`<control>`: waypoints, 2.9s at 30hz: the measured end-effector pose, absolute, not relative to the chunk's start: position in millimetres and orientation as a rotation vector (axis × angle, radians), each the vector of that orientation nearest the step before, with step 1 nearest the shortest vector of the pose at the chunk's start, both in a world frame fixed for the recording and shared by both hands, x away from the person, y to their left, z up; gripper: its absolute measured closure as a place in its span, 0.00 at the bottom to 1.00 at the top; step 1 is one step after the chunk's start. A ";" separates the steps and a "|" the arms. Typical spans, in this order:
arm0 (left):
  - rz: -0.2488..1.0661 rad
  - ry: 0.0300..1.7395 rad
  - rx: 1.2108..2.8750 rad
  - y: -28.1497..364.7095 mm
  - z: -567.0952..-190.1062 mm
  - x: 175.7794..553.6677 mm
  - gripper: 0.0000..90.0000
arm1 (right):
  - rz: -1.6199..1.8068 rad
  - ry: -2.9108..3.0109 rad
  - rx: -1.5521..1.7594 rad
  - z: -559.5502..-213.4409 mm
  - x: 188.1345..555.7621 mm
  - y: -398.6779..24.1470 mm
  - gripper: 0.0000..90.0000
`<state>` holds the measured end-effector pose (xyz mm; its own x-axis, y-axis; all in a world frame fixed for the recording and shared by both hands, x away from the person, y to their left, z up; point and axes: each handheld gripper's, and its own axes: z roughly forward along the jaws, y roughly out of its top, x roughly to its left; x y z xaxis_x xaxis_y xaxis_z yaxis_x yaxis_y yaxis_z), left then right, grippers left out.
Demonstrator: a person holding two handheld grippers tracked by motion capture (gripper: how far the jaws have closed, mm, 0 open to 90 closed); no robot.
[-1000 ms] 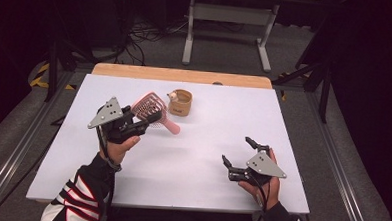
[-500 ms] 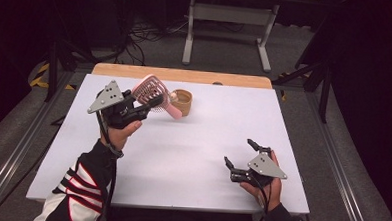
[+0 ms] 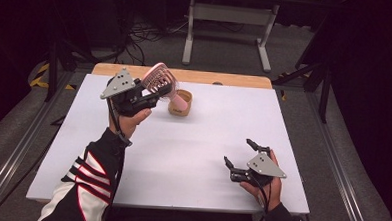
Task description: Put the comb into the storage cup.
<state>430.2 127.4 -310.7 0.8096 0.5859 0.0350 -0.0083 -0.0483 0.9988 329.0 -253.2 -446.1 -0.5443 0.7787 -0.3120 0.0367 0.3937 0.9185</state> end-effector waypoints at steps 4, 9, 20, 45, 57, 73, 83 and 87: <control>0.519 0.471 1.563 121.8 -307.8 436.4 0.70 | 1.213 1.876 0.703 -446.0 329.0 -253.0 0.11; 0.535 0.490 1.580 116.5 -306.6 446.1 0.70 | 1.208 1.886 0.693 -446.6 328.6 -251.3 0.11; 0.531 0.555 1.608 106.3 -313.0 473.7 0.70 | 1.219 1.889 0.689 -445.8 327.7 -251.6 0.11; 0.514 0.714 1.644 94.2 -343.8 516.7 0.70 | 1.226 1.901 0.690 -445.4 328.1 -252.2 0.11; 0.483 0.757 1.657 88.9 -362.0 526.1 0.70 | 1.225 1.903 0.698 -445.9 328.8 -251.9 0.11; 0.494 0.774 1.709 83.5 -371.1 538.6 0.70 | 1.221 1.925 0.701 -447.6 330.6 -250.8 0.11; 0.487 0.818 1.700 89.2 -373.2 550.4 0.69 | 1.225 1.931 0.711 -448.2 331.7 -252.3 0.11; 0.516 0.858 1.685 93.5 -374.2 553.0 0.67 | 1.227 1.933 0.713 -448.4 332.2 -252.4 0.11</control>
<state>553.0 93.5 -374.2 0.6399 0.7628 -0.0929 0.2760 -0.1153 0.9542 332.2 -252.4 -448.4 -0.5825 0.7624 -0.2818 0.0694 0.3921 0.9173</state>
